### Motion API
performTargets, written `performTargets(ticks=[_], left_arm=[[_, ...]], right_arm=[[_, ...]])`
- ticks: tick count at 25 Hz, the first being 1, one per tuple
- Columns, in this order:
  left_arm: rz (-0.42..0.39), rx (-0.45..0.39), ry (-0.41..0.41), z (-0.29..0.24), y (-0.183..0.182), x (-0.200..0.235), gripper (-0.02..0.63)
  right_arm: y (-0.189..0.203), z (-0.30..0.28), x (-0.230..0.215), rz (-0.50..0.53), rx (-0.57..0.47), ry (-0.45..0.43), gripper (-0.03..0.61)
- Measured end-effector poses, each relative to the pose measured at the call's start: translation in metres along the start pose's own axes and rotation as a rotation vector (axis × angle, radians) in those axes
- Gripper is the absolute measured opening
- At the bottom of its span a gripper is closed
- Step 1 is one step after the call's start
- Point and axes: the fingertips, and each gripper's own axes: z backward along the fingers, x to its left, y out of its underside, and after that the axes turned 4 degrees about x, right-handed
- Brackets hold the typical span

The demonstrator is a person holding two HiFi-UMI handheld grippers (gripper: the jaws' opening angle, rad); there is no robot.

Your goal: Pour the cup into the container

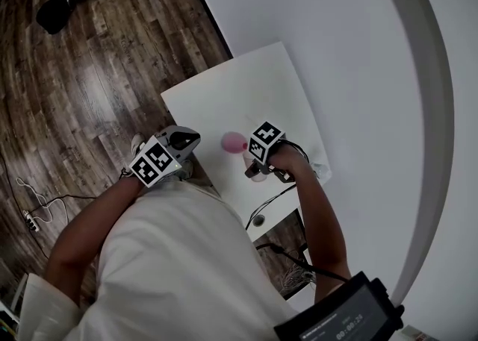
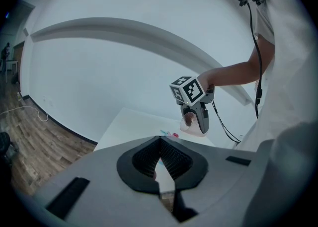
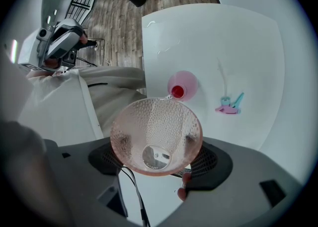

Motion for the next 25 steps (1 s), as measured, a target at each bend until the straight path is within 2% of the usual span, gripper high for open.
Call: performTargets(ticks=[15,25], left_arm=[[-0.002,0.003,-0.002,0.003,0.001,-0.001,0.011],[0.0,0.003,0.001,0.005,0.004,-0.002,0.011]], right_arm=[[0.001,0.0,-0.003,-0.001,0.014,-0.008,0.365],[-0.002,0.004,-0.011,0.01,0.06,0.008,0.365]])
